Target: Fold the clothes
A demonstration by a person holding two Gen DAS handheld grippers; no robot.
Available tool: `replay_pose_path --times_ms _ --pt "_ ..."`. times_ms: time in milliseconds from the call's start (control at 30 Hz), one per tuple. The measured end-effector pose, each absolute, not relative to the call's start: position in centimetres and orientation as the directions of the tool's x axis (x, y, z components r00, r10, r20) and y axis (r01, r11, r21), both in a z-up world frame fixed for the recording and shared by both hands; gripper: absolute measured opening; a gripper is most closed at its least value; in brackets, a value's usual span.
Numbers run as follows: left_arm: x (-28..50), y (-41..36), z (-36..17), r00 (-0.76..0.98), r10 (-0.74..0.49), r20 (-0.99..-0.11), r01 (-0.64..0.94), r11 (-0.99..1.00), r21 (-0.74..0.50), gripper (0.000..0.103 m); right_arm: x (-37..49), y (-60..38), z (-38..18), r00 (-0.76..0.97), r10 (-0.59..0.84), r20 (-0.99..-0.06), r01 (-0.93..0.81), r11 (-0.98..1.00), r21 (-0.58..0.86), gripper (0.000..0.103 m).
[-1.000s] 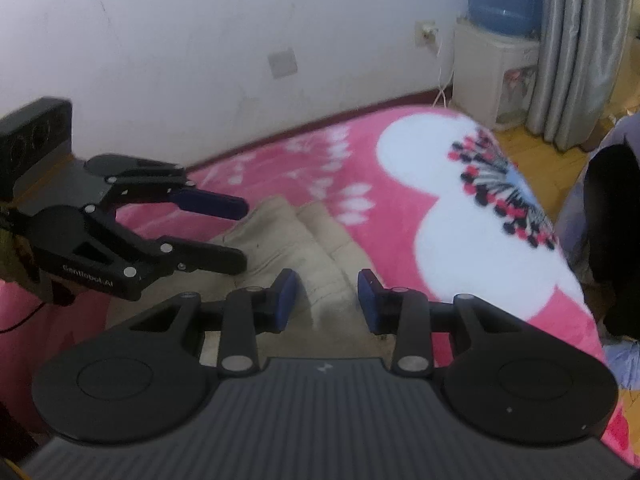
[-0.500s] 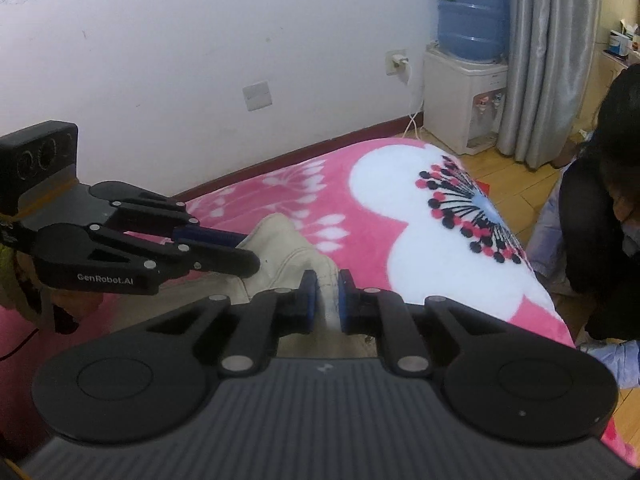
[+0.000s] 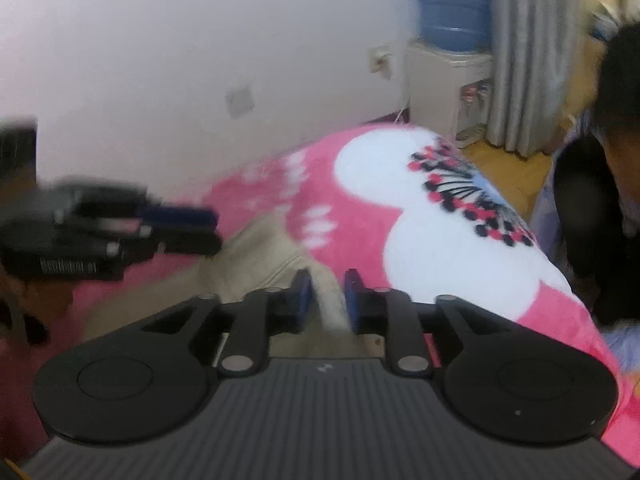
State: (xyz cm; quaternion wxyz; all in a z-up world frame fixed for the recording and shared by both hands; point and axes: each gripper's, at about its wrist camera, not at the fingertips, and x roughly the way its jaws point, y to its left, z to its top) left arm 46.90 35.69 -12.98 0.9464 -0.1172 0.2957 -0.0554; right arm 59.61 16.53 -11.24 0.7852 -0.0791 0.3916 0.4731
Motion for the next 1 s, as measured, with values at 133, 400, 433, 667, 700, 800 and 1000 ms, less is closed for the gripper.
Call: replay_pose_path --times_ms 133,400,433,667,700,800,1000 --pt "46.4 35.4 -11.6 0.832 -0.159 -0.531 0.036 0.971 -0.236 0.032 60.6 10.8 -7.8 0.369 0.724 -0.583 -0.655 0.648 0.39 0.034" --pt "47.3 29.2 -9.5 0.822 -0.313 -0.476 0.201 0.941 -0.272 0.034 53.0 -5.3 -1.2 0.636 0.503 -0.584 -0.348 0.864 0.365 0.035" --pt "47.6 28.0 -9.7 0.806 -0.33 -0.491 0.224 0.938 -0.264 0.034 51.4 -6.6 -1.2 0.644 0.459 -0.612 -0.314 0.888 0.335 0.035" --pt "49.7 23.3 -13.8 0.729 -0.251 -0.637 0.231 0.966 -0.116 0.034 44.8 -12.7 -4.0 0.619 0.305 -0.723 -0.097 0.944 0.316 0.034" --pt "49.8 23.4 -14.1 0.73 -0.247 -0.638 0.225 0.967 -0.117 0.034 44.6 -13.2 -4.6 0.615 0.307 -0.726 -0.073 0.939 0.335 0.034" --pt "50.1 23.8 -14.0 0.725 -0.246 -0.644 0.205 0.969 -0.139 0.034 45.2 -13.9 -6.3 0.61 0.298 -0.734 -0.032 0.935 0.353 0.034" --pt "49.7 23.9 -14.7 0.739 -0.24 -0.629 0.203 0.97 -0.131 0.034 49.3 -15.9 -10.3 0.611 0.184 -0.77 0.07 0.956 0.284 0.032"
